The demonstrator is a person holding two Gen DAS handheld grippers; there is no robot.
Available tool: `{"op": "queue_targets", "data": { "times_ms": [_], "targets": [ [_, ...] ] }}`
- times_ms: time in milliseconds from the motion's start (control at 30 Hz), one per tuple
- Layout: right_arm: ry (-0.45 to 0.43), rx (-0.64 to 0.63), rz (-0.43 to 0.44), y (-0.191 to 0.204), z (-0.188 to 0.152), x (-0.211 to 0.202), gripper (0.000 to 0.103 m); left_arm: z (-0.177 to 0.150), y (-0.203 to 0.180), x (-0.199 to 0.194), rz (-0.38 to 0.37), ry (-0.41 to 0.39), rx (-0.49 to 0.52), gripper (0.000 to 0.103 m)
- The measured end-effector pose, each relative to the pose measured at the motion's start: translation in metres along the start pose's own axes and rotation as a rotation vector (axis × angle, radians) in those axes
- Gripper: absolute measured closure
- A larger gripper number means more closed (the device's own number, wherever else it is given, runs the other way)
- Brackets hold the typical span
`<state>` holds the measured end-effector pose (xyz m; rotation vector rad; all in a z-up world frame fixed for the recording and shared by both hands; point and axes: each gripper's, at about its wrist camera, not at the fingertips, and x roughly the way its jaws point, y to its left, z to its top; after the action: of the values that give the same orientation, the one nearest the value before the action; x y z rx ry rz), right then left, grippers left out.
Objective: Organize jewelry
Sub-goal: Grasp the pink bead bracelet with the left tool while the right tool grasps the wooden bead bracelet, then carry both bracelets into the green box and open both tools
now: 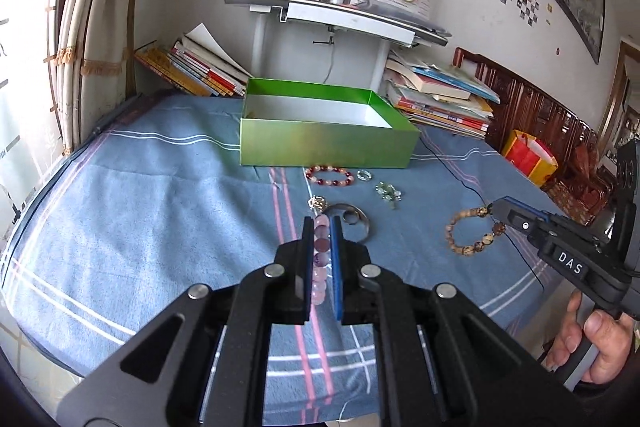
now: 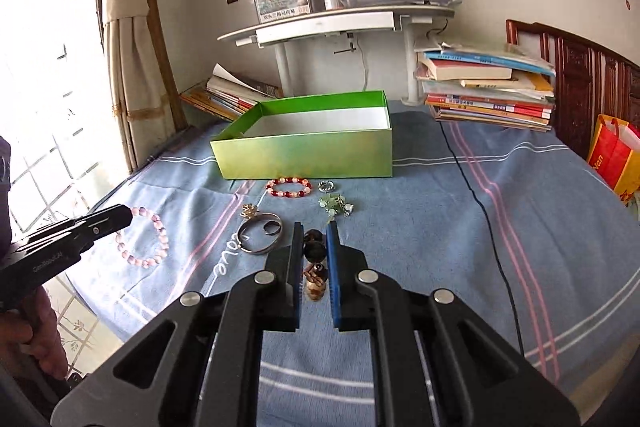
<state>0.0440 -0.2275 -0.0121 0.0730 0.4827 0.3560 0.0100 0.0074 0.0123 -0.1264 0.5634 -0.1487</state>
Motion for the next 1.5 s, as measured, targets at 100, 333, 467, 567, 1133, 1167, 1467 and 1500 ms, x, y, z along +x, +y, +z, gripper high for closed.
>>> {"op": "queue_targets", "data": {
  "times_ms": [100,333,467,567,1133,1167,1467,1500],
  "targets": [
    [-0.004,-0.004,-0.001,0.001,-0.002,-0.007,0.092,-0.004,-0.001,-0.004,-0.003,0.001,0.002,0.095],
    [-0.004,-0.007,-0.003,0.004,-0.008,-0.014,0.092,-0.01,-0.004,-0.005,-0.005,0.017,0.012,0.095],
    [-0.007,-0.007,-0.001,0.004,-0.009,-0.016,0.092,-0.01,-0.005,-0.006,-0.004,0.018,0.02,0.095],
    [-0.006,-0.007,-0.001,0.005,-0.009,-0.017,0.092,-0.011,-0.005,-0.007,-0.004,0.018,0.021,0.095],
    [0.004,-0.005,0.002,0.008,-0.011,-0.016,0.092,-0.012,-0.004,-0.002,0.0,0.036,0.026,0.095],
    [0.004,-0.003,0.003,0.008,-0.011,-0.016,0.092,-0.012,-0.005,-0.002,0.0,0.037,0.026,0.095],
    [0.028,0.006,0.006,0.002,-0.013,-0.002,0.092,-0.013,-0.002,0.014,0.004,0.065,0.026,0.095],
    [0.033,0.008,0.008,0.001,-0.012,0.001,0.092,-0.012,-0.002,0.016,0.005,0.067,0.025,0.095]
  ]
}}
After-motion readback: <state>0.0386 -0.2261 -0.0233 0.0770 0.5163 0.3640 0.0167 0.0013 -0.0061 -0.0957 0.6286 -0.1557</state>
